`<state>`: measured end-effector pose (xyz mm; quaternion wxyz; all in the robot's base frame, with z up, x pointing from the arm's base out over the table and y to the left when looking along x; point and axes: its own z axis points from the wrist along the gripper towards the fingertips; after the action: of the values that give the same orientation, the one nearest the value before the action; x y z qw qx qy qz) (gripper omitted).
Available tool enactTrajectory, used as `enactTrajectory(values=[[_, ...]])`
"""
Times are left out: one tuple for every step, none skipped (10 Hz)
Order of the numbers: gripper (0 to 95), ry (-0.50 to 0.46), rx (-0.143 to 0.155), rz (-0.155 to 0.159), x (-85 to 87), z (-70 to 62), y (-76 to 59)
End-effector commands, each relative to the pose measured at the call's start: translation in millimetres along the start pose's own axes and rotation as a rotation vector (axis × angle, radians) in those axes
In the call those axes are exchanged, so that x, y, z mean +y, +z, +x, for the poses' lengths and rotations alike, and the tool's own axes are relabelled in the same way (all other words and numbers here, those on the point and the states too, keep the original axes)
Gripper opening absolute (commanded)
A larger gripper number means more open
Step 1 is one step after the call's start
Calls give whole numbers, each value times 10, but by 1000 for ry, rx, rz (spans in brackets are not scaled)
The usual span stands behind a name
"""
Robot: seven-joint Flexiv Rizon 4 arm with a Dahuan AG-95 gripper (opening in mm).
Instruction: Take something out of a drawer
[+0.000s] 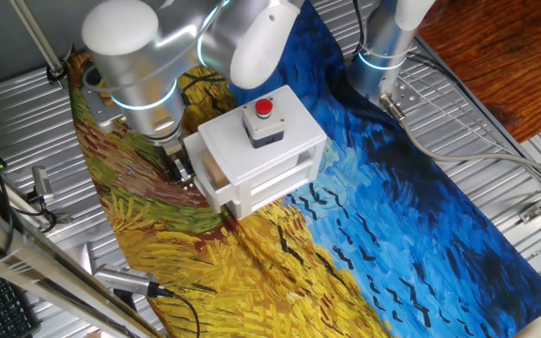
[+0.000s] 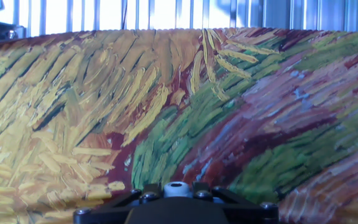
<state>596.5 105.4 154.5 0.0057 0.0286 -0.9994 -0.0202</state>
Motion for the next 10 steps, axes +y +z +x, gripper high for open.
enactTrajectory(values=[[0,2,6,1,3,-23,-25],[0,0,9,1,6,-67,-40],[0,0,8,0,2,-85,-20],[0,0,5,-3,-2,-100,1],[0,2,6,-3,-1,-118,4],[0,5,10,0,9,-150,-19],[0,7,15,2,15,-178,-34],[0,1,16,2,18,-206,-29],[0,-2,12,0,17,-208,-15],[0,-4,14,1,21,-214,-21]])
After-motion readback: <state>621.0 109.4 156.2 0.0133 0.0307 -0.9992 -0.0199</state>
